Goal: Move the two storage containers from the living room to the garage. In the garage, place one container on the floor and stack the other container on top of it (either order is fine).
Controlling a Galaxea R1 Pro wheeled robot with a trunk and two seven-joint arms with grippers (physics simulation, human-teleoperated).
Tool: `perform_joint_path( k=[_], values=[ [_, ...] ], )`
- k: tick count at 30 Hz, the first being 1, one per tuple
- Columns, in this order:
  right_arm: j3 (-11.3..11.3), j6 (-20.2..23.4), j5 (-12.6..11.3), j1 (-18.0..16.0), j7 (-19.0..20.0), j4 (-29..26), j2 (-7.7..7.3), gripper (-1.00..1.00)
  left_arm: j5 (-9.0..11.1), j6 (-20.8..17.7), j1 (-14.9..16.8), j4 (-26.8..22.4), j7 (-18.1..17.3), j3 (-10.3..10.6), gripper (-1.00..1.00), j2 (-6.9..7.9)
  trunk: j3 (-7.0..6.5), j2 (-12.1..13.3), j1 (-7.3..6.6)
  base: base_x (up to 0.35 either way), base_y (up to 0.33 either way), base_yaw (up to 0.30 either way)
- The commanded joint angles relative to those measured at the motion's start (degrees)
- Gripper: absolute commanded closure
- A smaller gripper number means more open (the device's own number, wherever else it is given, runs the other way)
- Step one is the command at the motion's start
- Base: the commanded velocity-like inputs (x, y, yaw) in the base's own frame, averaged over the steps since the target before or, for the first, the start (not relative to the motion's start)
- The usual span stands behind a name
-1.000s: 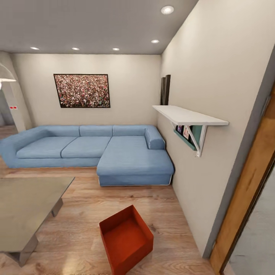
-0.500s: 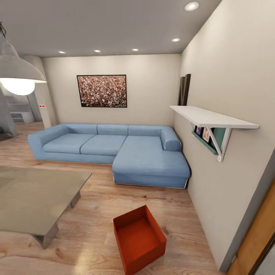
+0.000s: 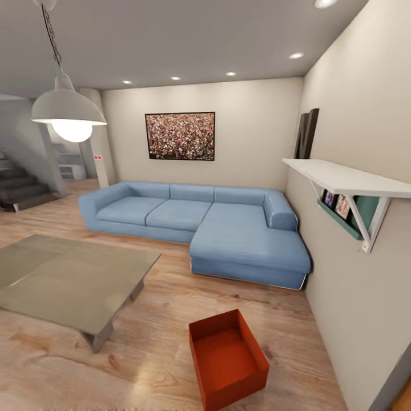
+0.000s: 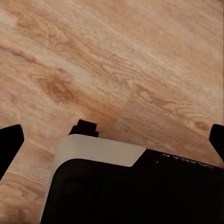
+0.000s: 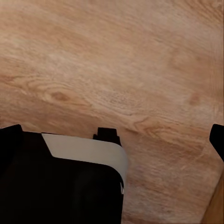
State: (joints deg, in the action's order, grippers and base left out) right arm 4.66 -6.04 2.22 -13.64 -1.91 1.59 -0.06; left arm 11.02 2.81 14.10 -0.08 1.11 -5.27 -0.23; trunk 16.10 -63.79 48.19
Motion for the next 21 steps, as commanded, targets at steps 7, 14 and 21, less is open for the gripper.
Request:
perform_joint_path(
  k=[7,14,21],
  values=[
    [0.4,-0.3,0.2,-0.1,-0.1,0.2,0.02,-1.00,0.0,0.2,0.0,0.1,0.1,-0.4,-1.00,-0.03,0.07,0.0,0.00,0.000,0.000,0.181],
    [0.4,-0.3,0.1,-0.1,-0.2,0.2,-0.04,-1.00,0.0,0.2,0.0,0.0,0.1,-0.4,-1.00,-0.05,0.07,0.0,0.00,0.000,0.000,0.014],
    [0.3,-0.2,0.0,-0.1,-0.2,0.2,-0.10,-1.00,-0.1,-0.2,0.0,0.1,0.0,-0.4,-1.00,-0.33,0.07,0.0,0.00,0.125,0.000,0.001]
  ],
)
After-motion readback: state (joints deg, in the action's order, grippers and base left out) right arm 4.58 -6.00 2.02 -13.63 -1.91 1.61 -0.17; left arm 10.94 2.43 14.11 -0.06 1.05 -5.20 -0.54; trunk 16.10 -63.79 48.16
